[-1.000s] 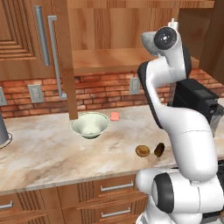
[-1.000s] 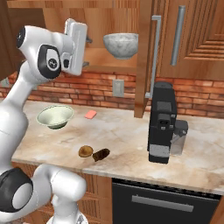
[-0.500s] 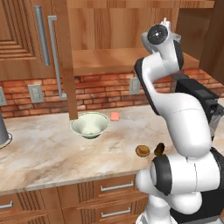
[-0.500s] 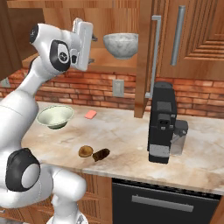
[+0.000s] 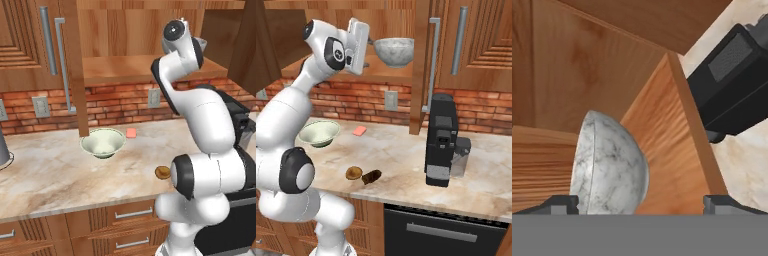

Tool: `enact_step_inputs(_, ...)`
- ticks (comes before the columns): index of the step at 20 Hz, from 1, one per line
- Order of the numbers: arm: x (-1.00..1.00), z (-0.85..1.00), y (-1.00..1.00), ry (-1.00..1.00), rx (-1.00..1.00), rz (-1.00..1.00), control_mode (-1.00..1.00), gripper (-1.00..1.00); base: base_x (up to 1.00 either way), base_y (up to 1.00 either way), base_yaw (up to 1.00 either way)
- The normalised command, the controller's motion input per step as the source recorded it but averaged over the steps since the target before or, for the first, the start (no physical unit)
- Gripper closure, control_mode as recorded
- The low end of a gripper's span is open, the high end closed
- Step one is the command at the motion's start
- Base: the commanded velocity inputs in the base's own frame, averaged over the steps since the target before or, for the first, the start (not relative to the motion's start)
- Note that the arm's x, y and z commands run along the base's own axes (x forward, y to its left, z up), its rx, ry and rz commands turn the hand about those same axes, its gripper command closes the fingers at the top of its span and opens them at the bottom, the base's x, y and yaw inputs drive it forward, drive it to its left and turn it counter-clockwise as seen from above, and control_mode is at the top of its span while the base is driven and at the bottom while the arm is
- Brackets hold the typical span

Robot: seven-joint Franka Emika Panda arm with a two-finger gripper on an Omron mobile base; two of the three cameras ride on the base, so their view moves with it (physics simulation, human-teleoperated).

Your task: Pick both bowls and place them on the counter. Then place the bread in one bowl and place the sweet potato in the other bowl.

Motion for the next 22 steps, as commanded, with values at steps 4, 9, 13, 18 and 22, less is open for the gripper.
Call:
enact_step_inputs(4, 0.35, -0.02, -0.02, 0.00, 0.00, 0.00, -1.00, -1.00, 0.00, 0.00, 0.00)
enact_step_inputs(9, 0.41, -0.01, -0.10, 0.00, 0.00, 0.00, -1.00, -1.00, 0.00, 0.00, 0.00)
enact_step_inputs(13, 0.34, -0.01, -0.08, 0.00, 0.00, 0.00, -1.00, -1.00, 0.00, 0.00, 0.00)
enact_step_inputs(18, 0.22, -0.02, -0.08, 0.01, 0.00, 0.00, -1.00, -1.00, 0.00, 0.00, 0.00)
enact_step_inputs(22, 0.13, -0.09, -0.07, 0.04, 0.00, 0.00, -1.00, -1.00, 0.00, 0.00, 0.00)
